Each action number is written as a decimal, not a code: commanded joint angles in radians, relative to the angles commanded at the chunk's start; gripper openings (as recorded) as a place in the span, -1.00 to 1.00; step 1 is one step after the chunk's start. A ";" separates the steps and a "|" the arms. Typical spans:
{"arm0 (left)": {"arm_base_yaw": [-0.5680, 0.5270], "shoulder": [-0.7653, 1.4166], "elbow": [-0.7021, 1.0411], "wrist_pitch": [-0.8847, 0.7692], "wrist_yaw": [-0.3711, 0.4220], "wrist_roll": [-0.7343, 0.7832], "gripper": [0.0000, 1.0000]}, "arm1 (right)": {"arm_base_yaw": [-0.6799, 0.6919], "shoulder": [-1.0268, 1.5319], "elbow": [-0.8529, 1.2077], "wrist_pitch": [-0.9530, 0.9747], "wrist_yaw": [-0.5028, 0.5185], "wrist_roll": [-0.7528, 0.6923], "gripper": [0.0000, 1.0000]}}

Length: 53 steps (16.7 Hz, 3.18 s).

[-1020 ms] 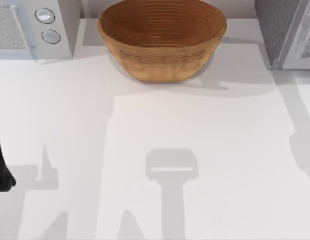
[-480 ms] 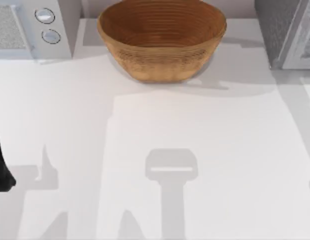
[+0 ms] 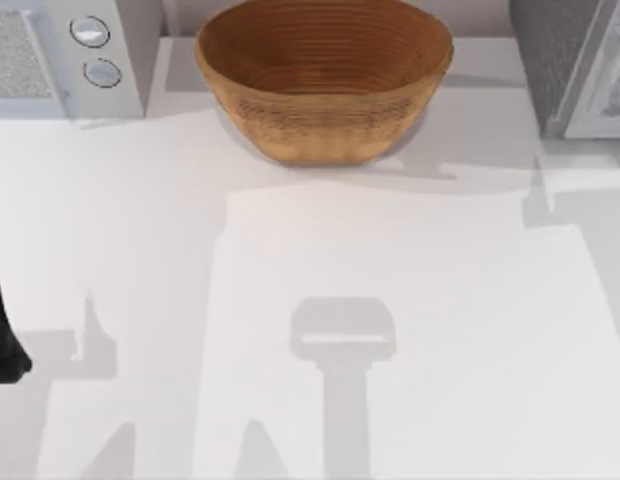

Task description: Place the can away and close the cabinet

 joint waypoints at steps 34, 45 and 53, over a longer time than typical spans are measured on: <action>0.000 0.000 0.000 0.000 0.000 0.000 1.00 | -0.569 0.043 -0.909 0.848 -0.546 0.064 1.00; 0.000 0.000 0.000 0.000 0.000 0.000 1.00 | -1.012 0.713 -0.751 1.363 -0.997 0.073 1.00; 0.000 0.000 0.000 0.000 0.000 0.000 1.00 | -1.057 0.747 -0.739 1.401 -1.005 0.074 1.00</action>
